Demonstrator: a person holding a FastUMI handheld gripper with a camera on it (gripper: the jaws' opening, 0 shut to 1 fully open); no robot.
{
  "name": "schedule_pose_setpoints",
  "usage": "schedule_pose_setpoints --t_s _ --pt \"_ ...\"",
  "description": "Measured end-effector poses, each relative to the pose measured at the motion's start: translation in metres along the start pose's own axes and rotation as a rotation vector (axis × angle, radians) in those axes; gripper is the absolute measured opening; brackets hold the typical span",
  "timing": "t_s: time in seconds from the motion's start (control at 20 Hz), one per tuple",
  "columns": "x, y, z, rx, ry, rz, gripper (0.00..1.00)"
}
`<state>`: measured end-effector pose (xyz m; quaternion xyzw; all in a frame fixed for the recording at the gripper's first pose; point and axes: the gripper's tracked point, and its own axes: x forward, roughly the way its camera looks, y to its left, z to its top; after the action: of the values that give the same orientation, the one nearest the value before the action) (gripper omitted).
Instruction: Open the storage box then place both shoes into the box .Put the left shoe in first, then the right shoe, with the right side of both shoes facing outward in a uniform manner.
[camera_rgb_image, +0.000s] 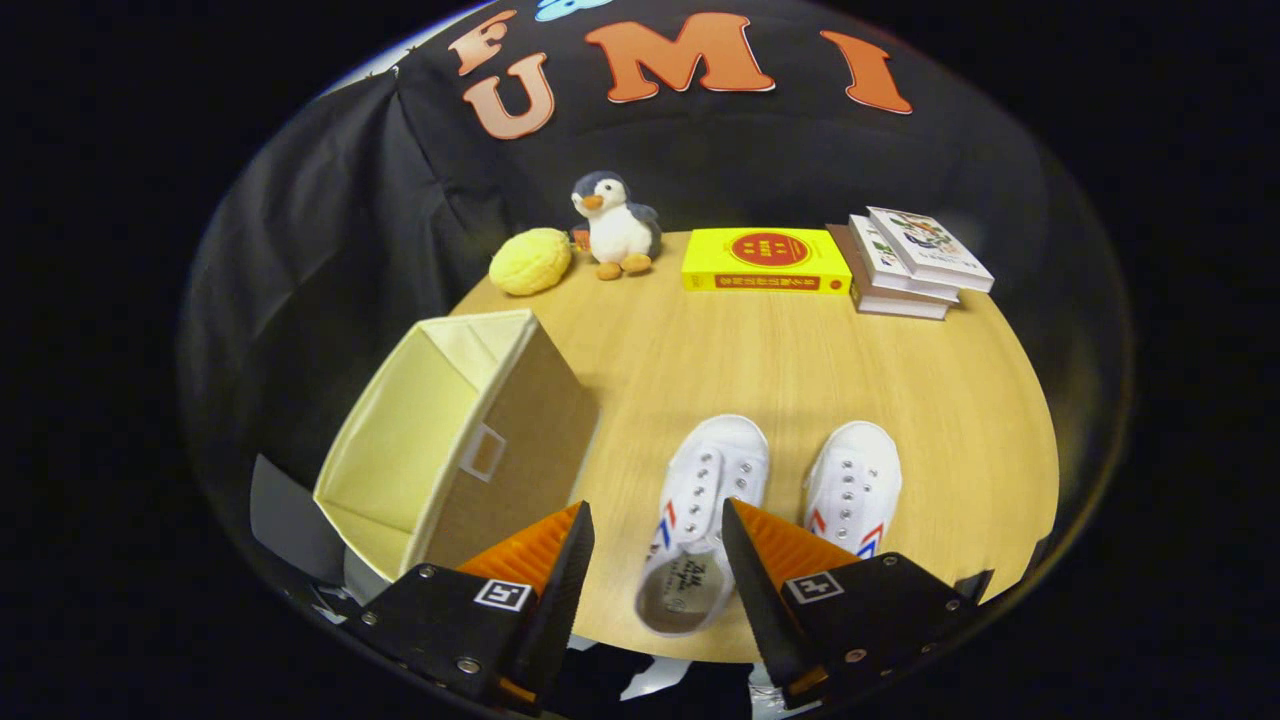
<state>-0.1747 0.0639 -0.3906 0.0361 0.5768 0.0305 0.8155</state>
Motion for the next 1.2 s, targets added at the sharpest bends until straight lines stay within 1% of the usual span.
schedule_pose_setpoints --t_s 0.25,0.4,0.45,0.5,0.6,0.65,0.7,0.85,0.95,1.1,1.15,1.2 --pt "0.015 -0.022 -0.040 -0.031 0.096 -0.054 0.69" --pt "0.025 -0.034 -0.054 -0.088 0.127 -0.102 0.63" --pt "0.029 -0.036 -0.058 -0.115 0.139 -0.113 0.60" --pt "0.032 -0.039 -0.060 -0.149 0.146 -0.134 0.59" --pt "0.039 -0.048 -0.059 -0.204 0.135 -0.193 0.53" --pt "0.045 -0.048 -0.062 -0.211 0.131 -0.196 0.50" --pt "0.048 -0.046 -0.066 -0.217 0.144 -0.192 0.49" --pt "0.058 -0.049 -0.070 -0.236 0.151 -0.204 0.49" --pt "0.065 -0.051 -0.062 -0.240 0.114 -0.212 0.46" --pt "0.076 -0.046 -0.062 -0.163 0.079 -0.173 0.39" --pt "0.078 -0.044 -0.059 -0.130 0.051 -0.158 0.34" --pt "0.079 -0.044 -0.059 -0.111 0.044 -0.149 0.31"
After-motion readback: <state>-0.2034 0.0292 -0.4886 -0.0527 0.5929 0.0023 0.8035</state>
